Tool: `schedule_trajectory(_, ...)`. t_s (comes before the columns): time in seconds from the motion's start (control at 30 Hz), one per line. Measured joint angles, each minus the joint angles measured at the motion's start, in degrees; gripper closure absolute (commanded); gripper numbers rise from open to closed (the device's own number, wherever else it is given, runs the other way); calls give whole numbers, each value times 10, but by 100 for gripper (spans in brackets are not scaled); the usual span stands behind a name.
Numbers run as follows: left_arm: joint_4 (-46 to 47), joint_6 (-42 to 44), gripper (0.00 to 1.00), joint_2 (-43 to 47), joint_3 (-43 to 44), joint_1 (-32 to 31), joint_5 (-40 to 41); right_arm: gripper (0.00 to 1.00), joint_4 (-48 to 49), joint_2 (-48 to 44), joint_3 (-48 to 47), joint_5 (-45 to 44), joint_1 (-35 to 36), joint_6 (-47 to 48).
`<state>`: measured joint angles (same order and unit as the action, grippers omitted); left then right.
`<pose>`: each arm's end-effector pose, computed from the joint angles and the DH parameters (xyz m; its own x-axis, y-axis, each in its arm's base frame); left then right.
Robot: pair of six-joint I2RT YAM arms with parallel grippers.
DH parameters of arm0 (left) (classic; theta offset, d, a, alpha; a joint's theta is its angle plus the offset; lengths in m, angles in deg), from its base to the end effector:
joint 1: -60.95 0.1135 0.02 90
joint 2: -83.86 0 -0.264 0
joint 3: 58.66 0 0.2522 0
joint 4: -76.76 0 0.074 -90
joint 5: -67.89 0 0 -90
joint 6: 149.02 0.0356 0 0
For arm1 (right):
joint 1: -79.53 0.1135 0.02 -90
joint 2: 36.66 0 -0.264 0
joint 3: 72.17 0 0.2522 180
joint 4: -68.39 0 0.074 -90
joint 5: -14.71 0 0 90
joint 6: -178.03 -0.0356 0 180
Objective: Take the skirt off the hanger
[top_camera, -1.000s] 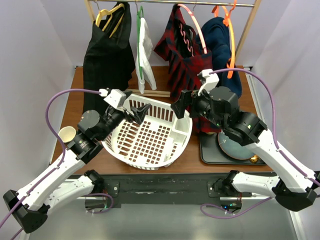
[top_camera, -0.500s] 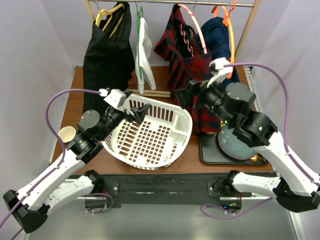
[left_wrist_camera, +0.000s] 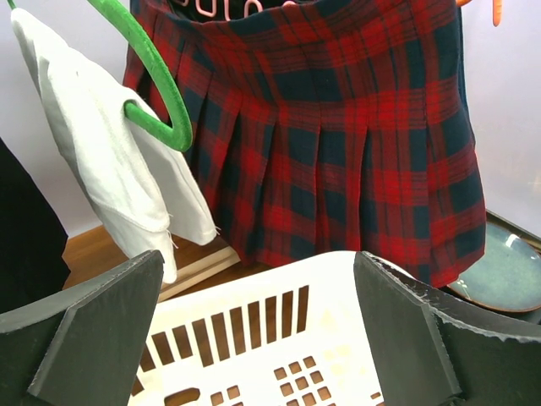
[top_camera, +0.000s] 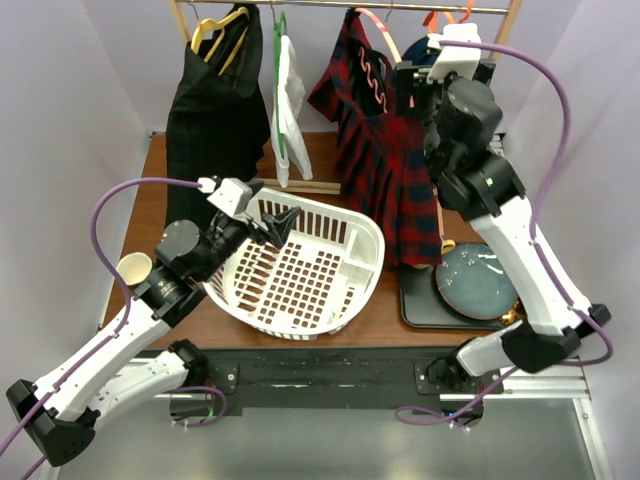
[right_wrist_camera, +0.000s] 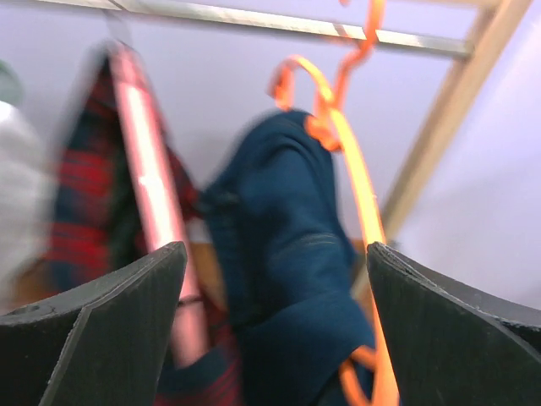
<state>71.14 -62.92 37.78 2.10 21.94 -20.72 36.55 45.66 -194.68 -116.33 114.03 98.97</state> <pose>0.1475 -0.1183 0.3848 0.0805 -0.1528 -0.9850 0.6176 0.7833 -0.0710 0.2417 0.1377 0.5525 0.0970 -0.1070 -0.9895 0.1289 0.9872 -0.0942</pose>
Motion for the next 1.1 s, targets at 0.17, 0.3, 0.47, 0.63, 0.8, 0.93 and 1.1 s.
schedule_trajectory(0.17, 0, 0, 0, 0, 0, 0, 1, 12, -27, 17, -2, 9, -46, 9)
schedule_trajectory(0.3, 0, 0, 0, 0, 0, 0, 1, 18, -50, 15, -12, 37, -82, 0)
schedule_trajectory(0.47, 0, 0, 0, -1, 0, 0, 1, 29, -79, 14, -12, 76, -134, -20)
schedule_trajectory(0.63, 0, 0, 0, -3, 0, 0, 1, 45, -90, 12, -7, 110, -149, -35)
schedule_trajectory(0.8, 0, 0, 0, -5, 0, 0, 1, 67, -99, 12, 1, 137, -160, -48)
schedule_trajectory(0.93, 0, 0, 0, -9, 0, 0, 1, 73, -101, 12, 1, 143, -162, -52)
schedule_trajectory(1.1, 0, 0, 0, -10, 0, 0, 1, 100, -92, 12, 1, 156, -162, -50)
